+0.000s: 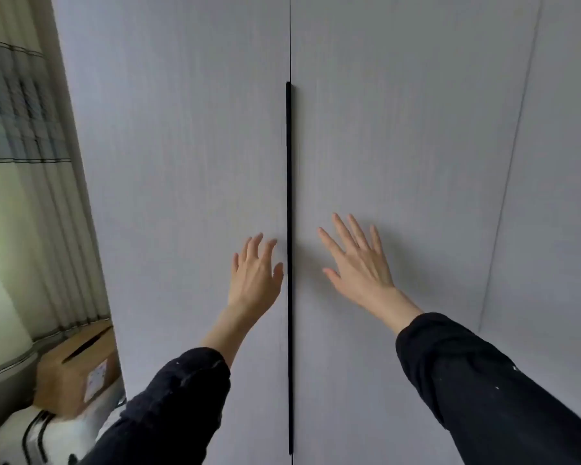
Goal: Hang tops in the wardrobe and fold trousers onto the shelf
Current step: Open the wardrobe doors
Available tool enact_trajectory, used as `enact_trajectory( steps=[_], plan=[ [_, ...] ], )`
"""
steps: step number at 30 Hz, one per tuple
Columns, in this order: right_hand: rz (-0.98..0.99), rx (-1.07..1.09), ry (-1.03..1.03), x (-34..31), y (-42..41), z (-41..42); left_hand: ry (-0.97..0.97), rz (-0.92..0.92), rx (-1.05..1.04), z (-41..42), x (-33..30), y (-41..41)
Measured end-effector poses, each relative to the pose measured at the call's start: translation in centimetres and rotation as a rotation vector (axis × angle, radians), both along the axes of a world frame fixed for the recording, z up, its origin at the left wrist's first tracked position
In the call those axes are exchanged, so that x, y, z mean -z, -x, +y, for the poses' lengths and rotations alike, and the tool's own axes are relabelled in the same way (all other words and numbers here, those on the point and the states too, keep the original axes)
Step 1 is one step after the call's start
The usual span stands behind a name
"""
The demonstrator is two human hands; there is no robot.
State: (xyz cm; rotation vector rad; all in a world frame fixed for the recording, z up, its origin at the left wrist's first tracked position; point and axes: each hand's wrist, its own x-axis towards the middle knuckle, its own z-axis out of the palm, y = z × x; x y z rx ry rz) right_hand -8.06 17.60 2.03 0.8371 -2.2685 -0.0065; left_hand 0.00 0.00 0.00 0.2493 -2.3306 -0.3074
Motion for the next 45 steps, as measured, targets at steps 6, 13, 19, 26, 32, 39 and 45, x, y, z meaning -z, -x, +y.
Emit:
enact_trajectory(
  steps=[6, 13, 19, 26, 32, 39, 45],
  plan=[
    [0.215, 0.006, -0.010, 1.6, 6.2, -2.5, 0.005, 0.133, -0.013, -0.2, 0.3, 6.4],
    [0.318, -0.052, 0.047, 2.4, 8.1, -2.4, -0.046, 0.255, -0.015, 0.2, 1.0, 8.9],
    [0.186, -0.080, 0.038, 1.7, 7.1, -2.1, -0.171, 0.202, -0.002, 1.4, 0.1, 7.5],
    [-0.318, -0.212, -0.033, 1.2, 2.5, 0.6, -0.234, 0.187, 0.005, 3.7, -1.2, 2.8],
    [-0.744, -0.473, 0.069, 4.8, -3.5, 0.4, -0.127, 0.174, -0.007, 3.8, -1.2, -3.0],
    [-1.385, -0.677, 0.437, 5.3, -9.7, -1.6, -0.131, 0.125, 0.003, 3.9, -1.4, -8.8],
    [-1.510, -0.759, 0.537, 5.6, -12.6, -1.7, -0.182, 0.126, -0.002, 3.4, -1.2, -12.9]
  ],
)
